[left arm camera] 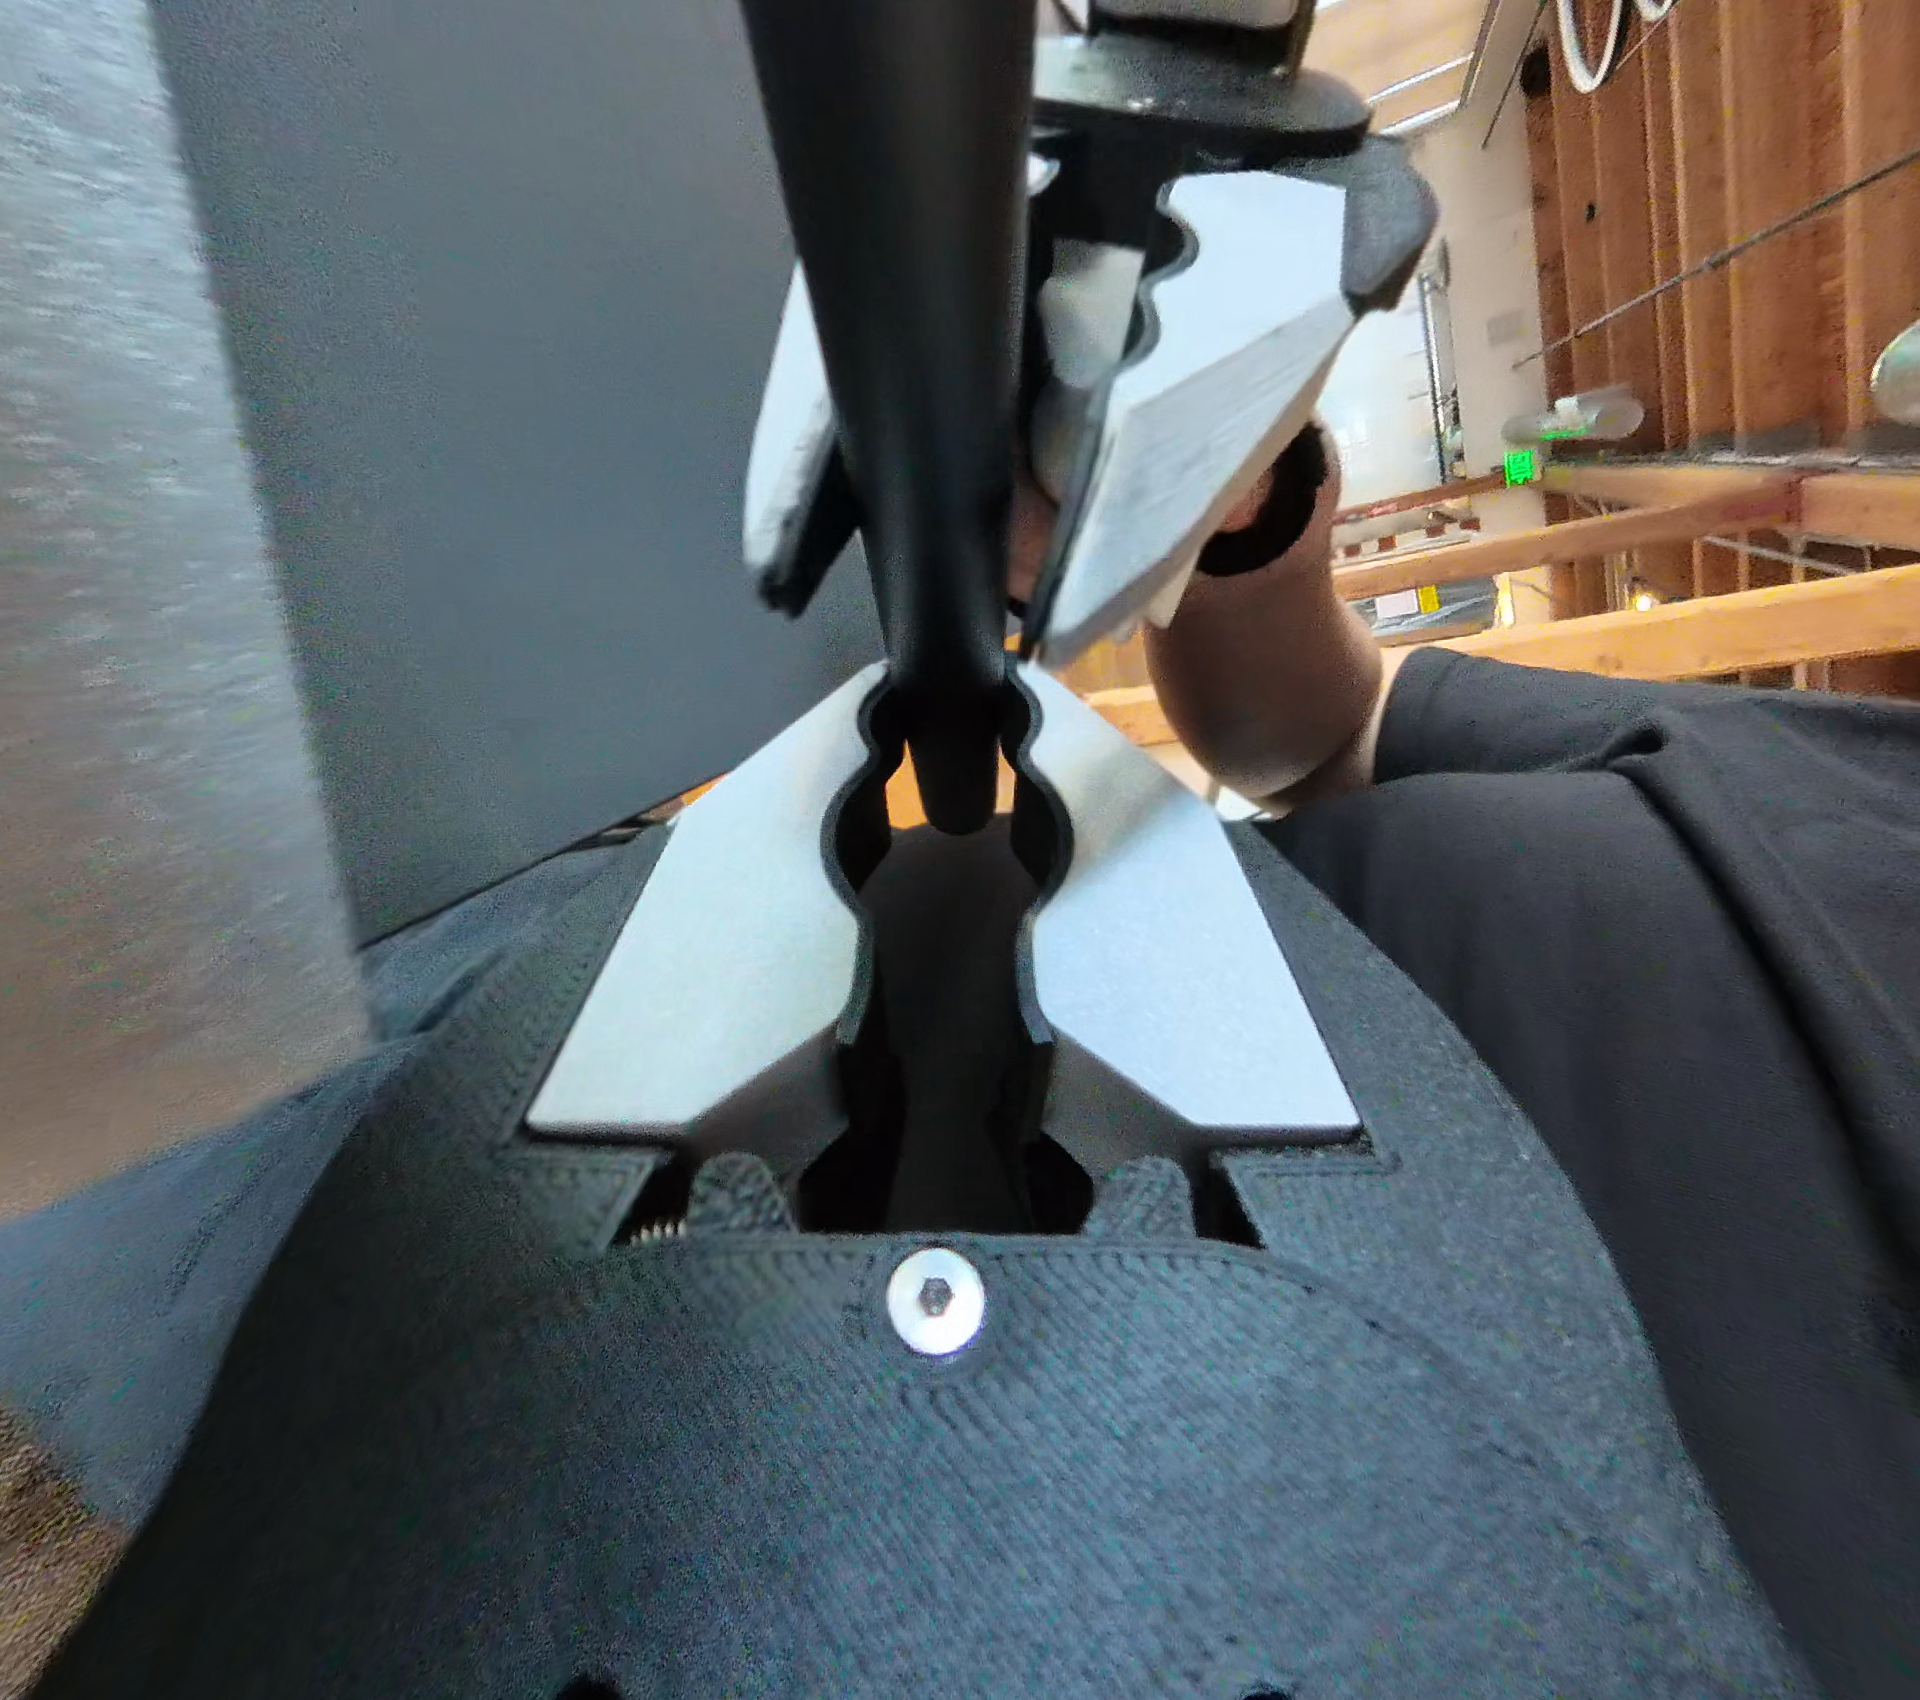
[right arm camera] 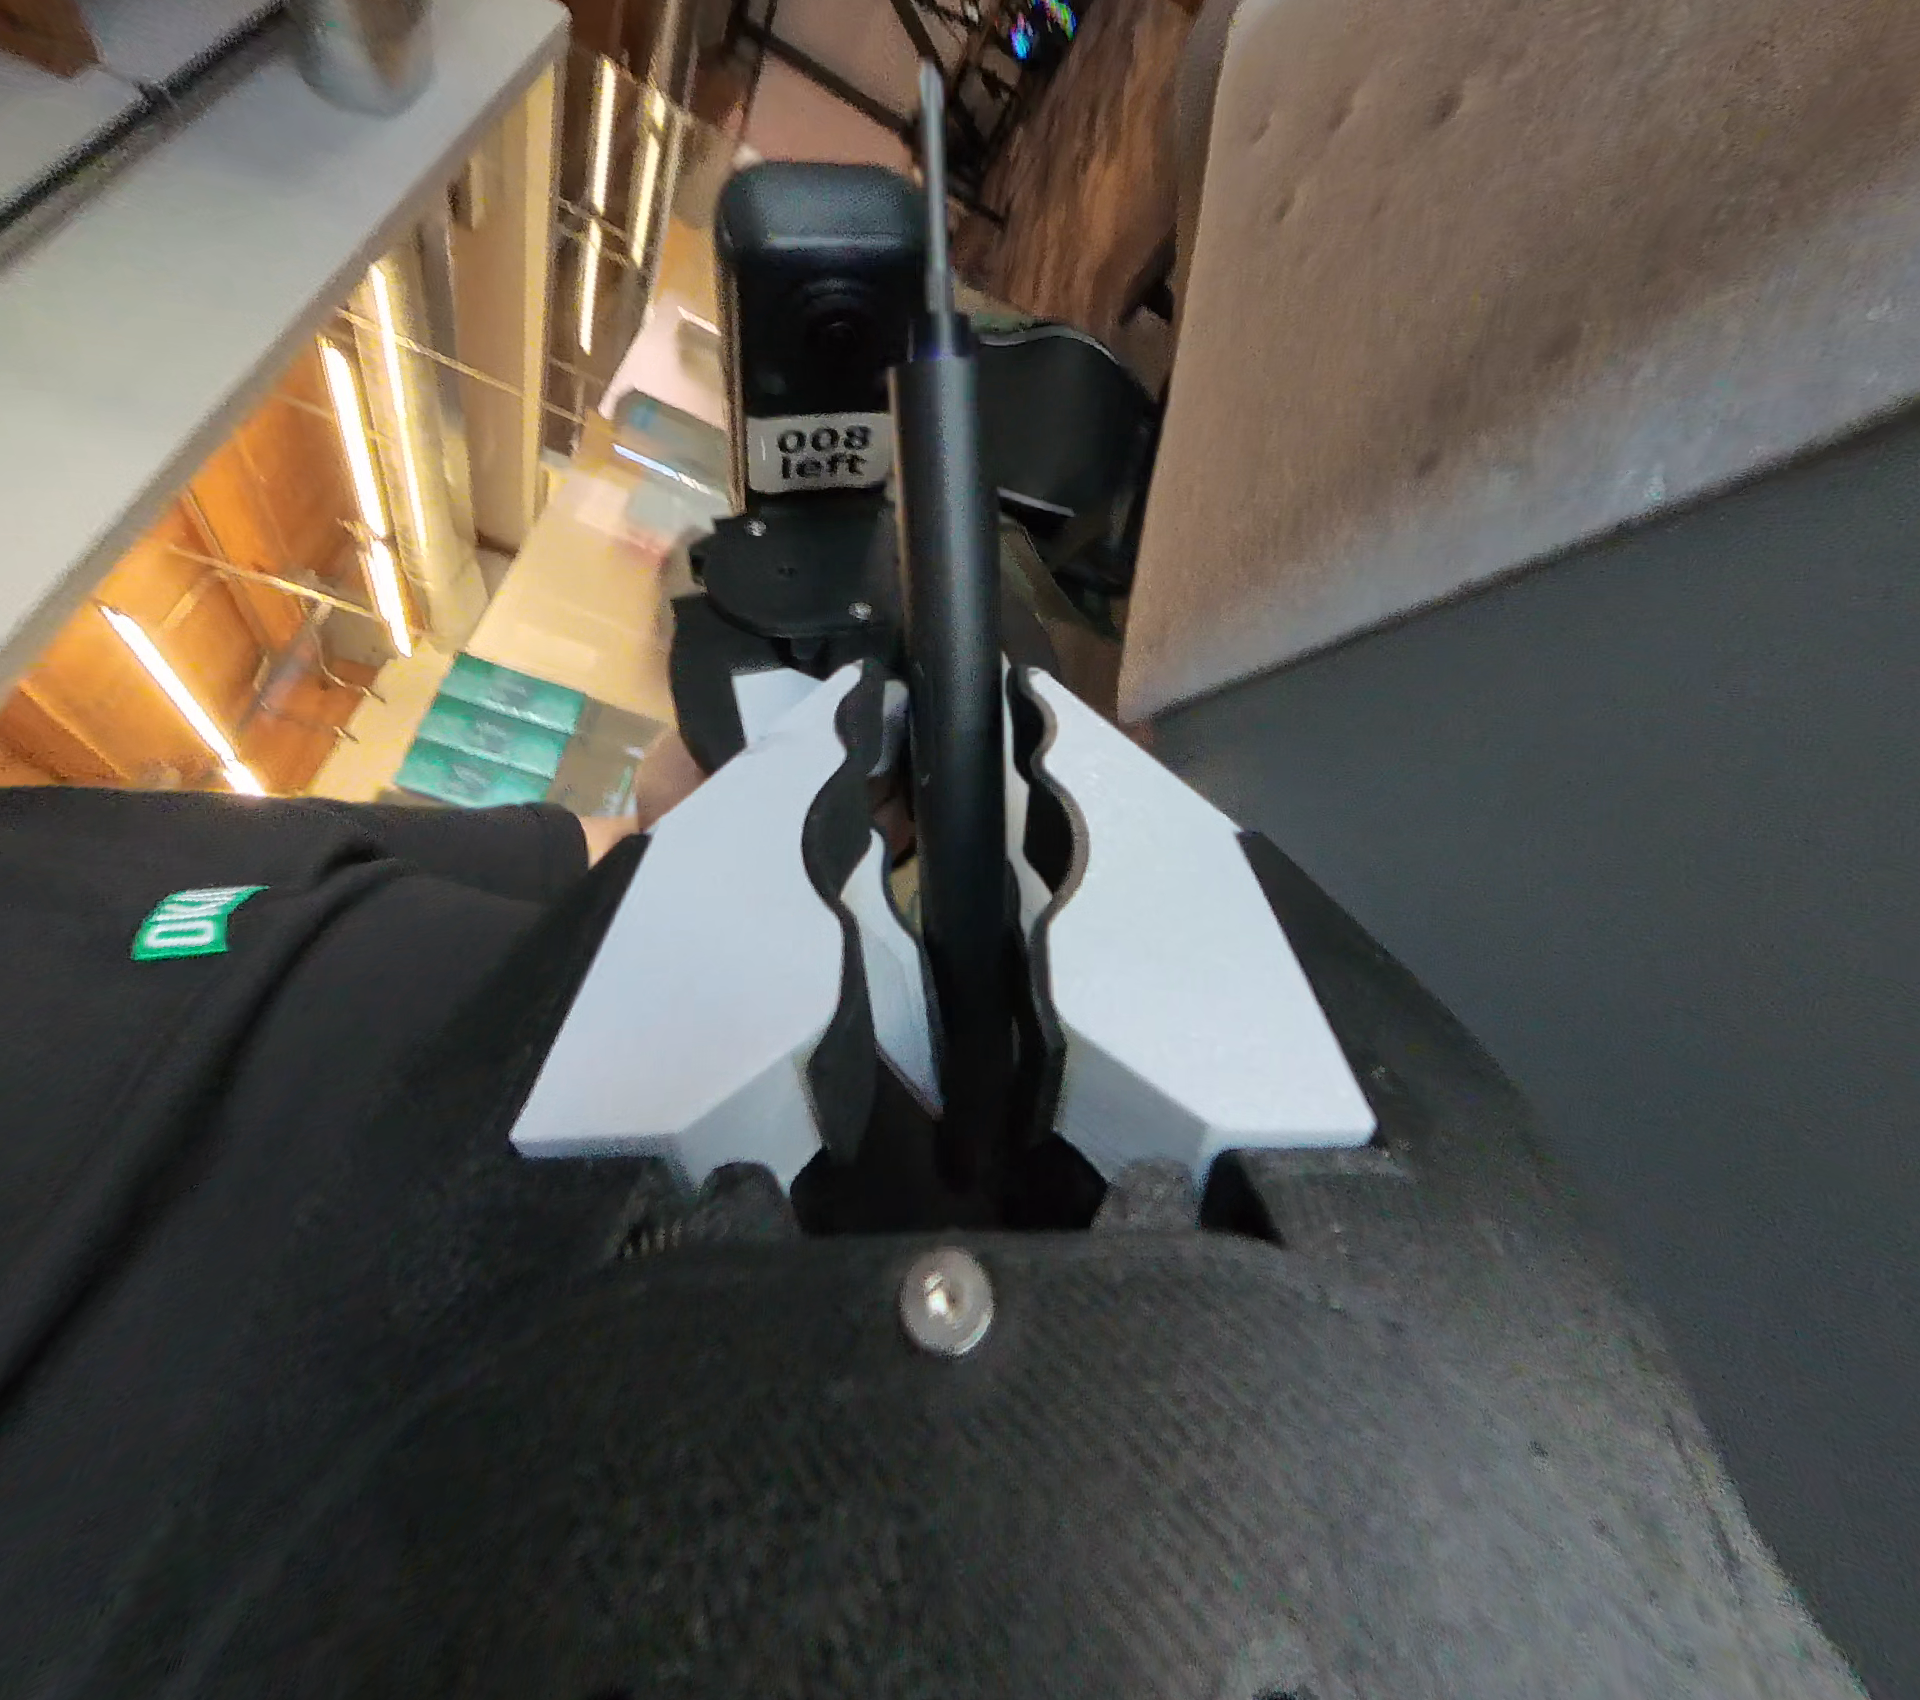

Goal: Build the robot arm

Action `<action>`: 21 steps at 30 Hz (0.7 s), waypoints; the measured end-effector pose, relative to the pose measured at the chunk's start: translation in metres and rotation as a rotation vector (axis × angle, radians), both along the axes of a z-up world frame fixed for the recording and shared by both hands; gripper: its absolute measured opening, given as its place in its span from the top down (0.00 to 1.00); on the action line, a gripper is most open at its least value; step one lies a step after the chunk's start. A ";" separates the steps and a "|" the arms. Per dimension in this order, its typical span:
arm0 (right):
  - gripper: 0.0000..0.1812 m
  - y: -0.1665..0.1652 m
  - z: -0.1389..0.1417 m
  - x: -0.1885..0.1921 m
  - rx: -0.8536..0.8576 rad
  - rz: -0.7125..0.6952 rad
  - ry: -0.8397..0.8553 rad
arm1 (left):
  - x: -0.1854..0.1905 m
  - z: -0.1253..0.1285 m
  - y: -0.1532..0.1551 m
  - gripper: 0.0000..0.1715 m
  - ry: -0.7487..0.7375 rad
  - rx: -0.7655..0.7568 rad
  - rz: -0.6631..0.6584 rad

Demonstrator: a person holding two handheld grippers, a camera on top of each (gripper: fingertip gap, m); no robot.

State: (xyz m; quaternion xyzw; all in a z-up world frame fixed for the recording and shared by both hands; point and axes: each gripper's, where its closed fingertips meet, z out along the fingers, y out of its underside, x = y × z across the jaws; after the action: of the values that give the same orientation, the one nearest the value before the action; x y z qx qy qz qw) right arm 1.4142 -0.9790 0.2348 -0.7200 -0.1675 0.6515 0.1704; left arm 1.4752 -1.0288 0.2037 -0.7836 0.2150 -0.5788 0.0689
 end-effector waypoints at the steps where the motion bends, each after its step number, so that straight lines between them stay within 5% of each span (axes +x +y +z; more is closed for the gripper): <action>1: 0.88 -0.004 -0.004 0.003 -0.008 0.023 -0.027 | 0.006 -0.001 -0.003 0.90 0.003 -0.002 -0.007; 7: 0.91 -0.002 -0.002 0.036 -0.065 0.010 0.012 | 0.034 0.009 -0.004 0.90 -0.111 -0.055 0.022; 10: 0.91 0.012 -0.007 0.068 -0.014 -0.048 -0.069 | 0.040 0.011 -0.002 0.77 -0.148 -0.083 0.049; 15: 0.91 0.022 -0.016 0.120 0.111 -0.052 -0.362 | 0.017 0.017 -0.005 0.80 -0.165 -0.038 0.111; 21: 0.91 0.025 -0.048 0.175 0.273 0.007 -0.844 | -0.066 0.025 0.014 0.83 -0.120 0.056 0.260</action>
State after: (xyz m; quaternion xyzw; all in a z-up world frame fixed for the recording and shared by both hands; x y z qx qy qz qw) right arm 1.5888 -0.9542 0.1865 -0.8933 -0.3093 0.2730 0.1785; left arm 1.4096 -1.0145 0.2285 -0.7666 0.1235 -0.6045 0.1778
